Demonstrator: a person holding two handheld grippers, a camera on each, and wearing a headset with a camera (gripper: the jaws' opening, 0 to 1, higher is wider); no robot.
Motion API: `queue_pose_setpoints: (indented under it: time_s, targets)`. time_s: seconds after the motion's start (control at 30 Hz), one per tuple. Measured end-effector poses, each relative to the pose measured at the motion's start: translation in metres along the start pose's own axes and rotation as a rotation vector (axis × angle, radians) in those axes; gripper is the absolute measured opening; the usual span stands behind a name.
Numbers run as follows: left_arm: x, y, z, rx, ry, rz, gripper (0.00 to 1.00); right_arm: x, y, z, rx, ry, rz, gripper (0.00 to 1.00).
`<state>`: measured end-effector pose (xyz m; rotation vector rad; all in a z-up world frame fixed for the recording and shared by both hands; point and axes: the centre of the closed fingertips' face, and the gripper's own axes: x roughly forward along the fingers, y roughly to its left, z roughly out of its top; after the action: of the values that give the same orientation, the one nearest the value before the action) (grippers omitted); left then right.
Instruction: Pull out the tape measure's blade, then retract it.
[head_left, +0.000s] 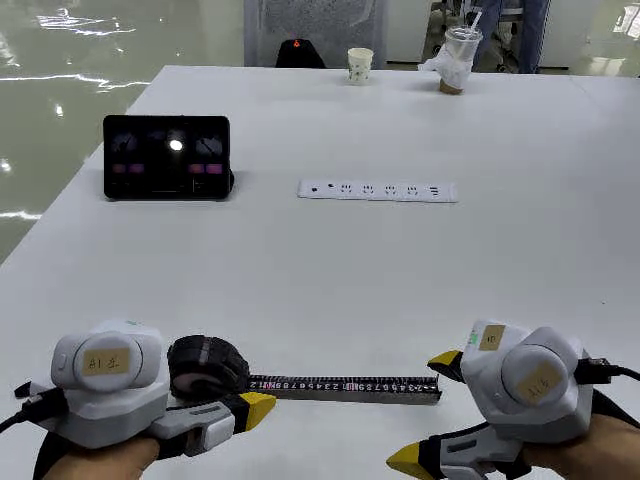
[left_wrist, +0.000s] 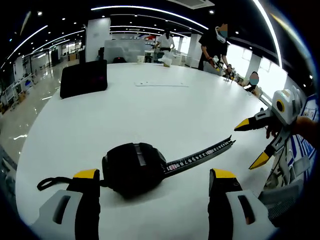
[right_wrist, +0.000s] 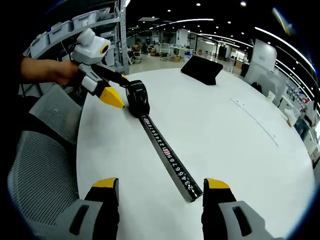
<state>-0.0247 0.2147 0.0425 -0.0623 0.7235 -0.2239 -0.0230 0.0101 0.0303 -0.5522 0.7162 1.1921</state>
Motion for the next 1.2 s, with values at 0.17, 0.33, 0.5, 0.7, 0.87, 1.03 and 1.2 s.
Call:
queue_pose_setpoints:
  time_s: [0.17,0.33,0.5,0.7,0.87,1.03,1.2]
  targets:
    - [0.003,0.002,0.001,-0.014,0.007,-0.001,0.83,0.001,-0.008,-0.004,-0.031,0.016,0.009,0.60]
    - [0.006,0.006,0.002,-0.022,0.010,0.008,0.81,0.001,-0.015,-0.007,-0.061,0.029,0.014,0.54]
    - [0.009,0.009,0.005,-0.022,0.013,0.013,0.78,0.003,-0.022,-0.010,-0.097,0.047,0.023,0.49]
    - [0.011,0.013,0.007,-0.030,0.014,0.025,0.74,0.005,-0.033,-0.015,-0.124,0.069,0.034,0.41]
    - [0.013,0.016,0.006,-0.042,0.020,0.039,0.69,0.005,-0.041,-0.019,-0.149,0.088,0.048,0.36]
    - [0.015,0.020,0.006,-0.065,0.022,0.053,0.65,0.007,-0.046,-0.026,-0.163,0.106,0.076,0.29]
    - [0.016,0.025,0.008,-0.088,0.023,0.066,0.61,0.010,-0.050,-0.031,-0.182,0.117,0.097,0.26]
